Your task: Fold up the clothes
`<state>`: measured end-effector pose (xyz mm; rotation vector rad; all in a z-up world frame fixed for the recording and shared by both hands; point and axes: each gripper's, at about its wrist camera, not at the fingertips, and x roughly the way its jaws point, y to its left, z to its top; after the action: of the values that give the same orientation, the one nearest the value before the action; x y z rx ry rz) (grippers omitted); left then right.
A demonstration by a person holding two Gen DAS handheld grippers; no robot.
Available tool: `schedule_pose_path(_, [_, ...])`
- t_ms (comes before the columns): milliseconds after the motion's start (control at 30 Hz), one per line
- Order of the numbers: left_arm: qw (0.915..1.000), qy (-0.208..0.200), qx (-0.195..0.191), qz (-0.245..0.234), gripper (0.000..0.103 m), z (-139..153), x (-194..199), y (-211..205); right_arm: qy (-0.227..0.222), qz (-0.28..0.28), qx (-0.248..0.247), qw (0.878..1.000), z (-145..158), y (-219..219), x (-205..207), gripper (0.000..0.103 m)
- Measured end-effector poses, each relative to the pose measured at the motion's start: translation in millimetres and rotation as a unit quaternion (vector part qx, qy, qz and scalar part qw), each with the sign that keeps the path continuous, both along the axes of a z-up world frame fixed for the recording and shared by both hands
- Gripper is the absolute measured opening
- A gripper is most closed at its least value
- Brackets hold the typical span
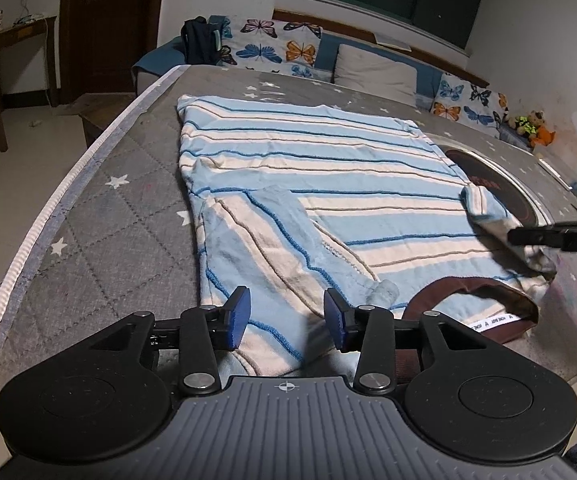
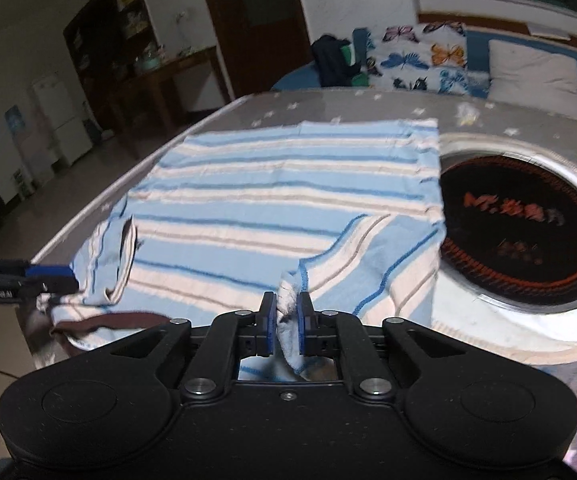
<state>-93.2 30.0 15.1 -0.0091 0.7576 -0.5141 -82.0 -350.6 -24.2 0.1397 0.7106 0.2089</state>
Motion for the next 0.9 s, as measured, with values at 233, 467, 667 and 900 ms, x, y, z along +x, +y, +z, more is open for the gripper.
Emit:
schedule_pose_path(233, [1.0, 0.002, -0.001, -0.001, 0.046, 0.4, 3.8, -0.6, 0.007, 0.021, 0.002, 1.0, 1.8, 3.6, -4.7, 0.035])
schedule_pose_path(467, [1.0, 0.001, -0.003, 0.002, 0.048, 0.8, 5.4, 0.6, -0.022, -0.023, -0.043, 0.999, 25.0, -22.5, 8.2, 0.036])
schedule_pose_path(667, [1.0, 0.001, -0.001, 0.005, 0.049, 0.8, 6.2, 2.4, -0.01, -0.049, -0.07, 0.996, 17.8, -39.8, 32.5, 0.036])
schedule_pose_path(900, [1.0, 0.003, 0.001, 0.007, 0.05, 0.6, 7.1, 4.8, 0.016, -0.046, -0.099, 0.994, -3.1, -37.5, 54.0, 0.034])
